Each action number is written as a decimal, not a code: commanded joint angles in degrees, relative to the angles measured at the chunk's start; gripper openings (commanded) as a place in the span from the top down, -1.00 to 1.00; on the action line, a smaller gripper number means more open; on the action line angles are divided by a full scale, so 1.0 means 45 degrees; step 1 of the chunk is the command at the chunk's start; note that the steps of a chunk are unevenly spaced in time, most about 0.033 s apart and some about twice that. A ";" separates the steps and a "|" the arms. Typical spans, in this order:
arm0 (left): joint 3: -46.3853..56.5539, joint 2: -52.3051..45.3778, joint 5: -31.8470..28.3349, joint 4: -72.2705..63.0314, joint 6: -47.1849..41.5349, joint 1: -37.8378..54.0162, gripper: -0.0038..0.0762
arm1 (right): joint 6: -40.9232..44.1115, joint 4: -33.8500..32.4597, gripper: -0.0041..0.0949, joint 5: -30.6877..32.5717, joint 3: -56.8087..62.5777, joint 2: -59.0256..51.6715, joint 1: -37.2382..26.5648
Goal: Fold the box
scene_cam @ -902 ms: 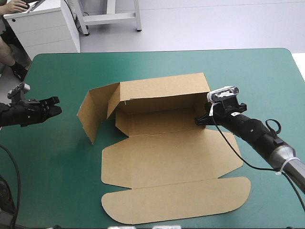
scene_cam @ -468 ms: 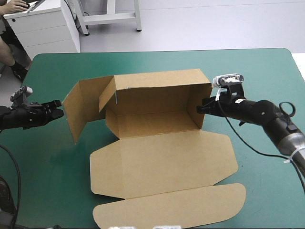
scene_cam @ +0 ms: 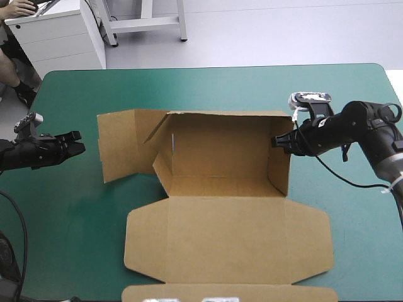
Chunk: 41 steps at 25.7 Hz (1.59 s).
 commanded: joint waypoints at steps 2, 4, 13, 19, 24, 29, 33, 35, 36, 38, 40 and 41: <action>-0.0306 -0.0565 0.0064 -0.0745 -0.0109 0.0020 0.89 | 0.0103 0.0376 0.95 0.1450 -0.0466 0.0616 -0.0091; -0.0281 -0.0565 0.0064 -0.0745 -0.0109 0.0020 0.89 | 0.0103 0.0376 0.95 0.1545 -0.0466 0.1170 -0.0091; 0.0308 -0.0565 -0.0177 -0.1067 -0.0080 -0.0004 0.89 | -0.0050 0.0376 0.95 0.0397 -0.1664 0.3000 -0.0091; 0.0834 -0.0565 -0.0773 -0.1176 -0.0080 -0.0004 0.89 | -0.0513 0.0338 0.95 0.0076 -0.2786 0.3783 -0.0091; 0.0854 -0.0565 -0.0895 -0.1420 -0.0080 -0.0004 0.89 | -0.0671 0.0372 0.95 0.0079 -0.3312 0.3966 -0.0091; 0.0854 -0.0565 -0.0924 -0.1508 -0.0080 -0.0004 0.89 | -0.0671 0.0372 0.93 0.0080 -0.3490 0.3998 -0.0091; 0.0854 -0.0565 -0.0924 -0.1508 -0.0080 -0.0004 0.89 | -0.1216 0.0349 0.52 0.0229 -0.3490 0.3998 -0.0091; 0.0854 -0.0565 -0.0924 -0.1508 -0.0080 -0.0004 0.89 | -0.1287 0.0298 0.02 0.0415 -0.3490 0.3998 -0.0091; 0.0854 -0.0565 -0.0924 -0.1540 -0.0080 -0.0004 0.89 | -0.1288 0.0298 -0.44 0.0573 -0.3490 0.3998 -0.0091; 0.0854 -0.0565 -0.0835 -0.1851 -0.0080 -0.0004 0.89 | -0.1262 0.0266 -0.94 0.1145 -0.3630 0.3998 -0.0091; 0.0854 -0.0565 -0.0701 -0.2078 -0.0080 -0.0004 0.89 | -0.0453 -0.0154 -0.96 0.1828 -0.4108 0.3998 -0.0091; 0.0854 -0.0565 -0.0599 -0.2072 -0.0080 -0.0004 0.89 | 0.0081 -0.0746 -0.96 0.2197 -0.4506 0.3998 -0.0091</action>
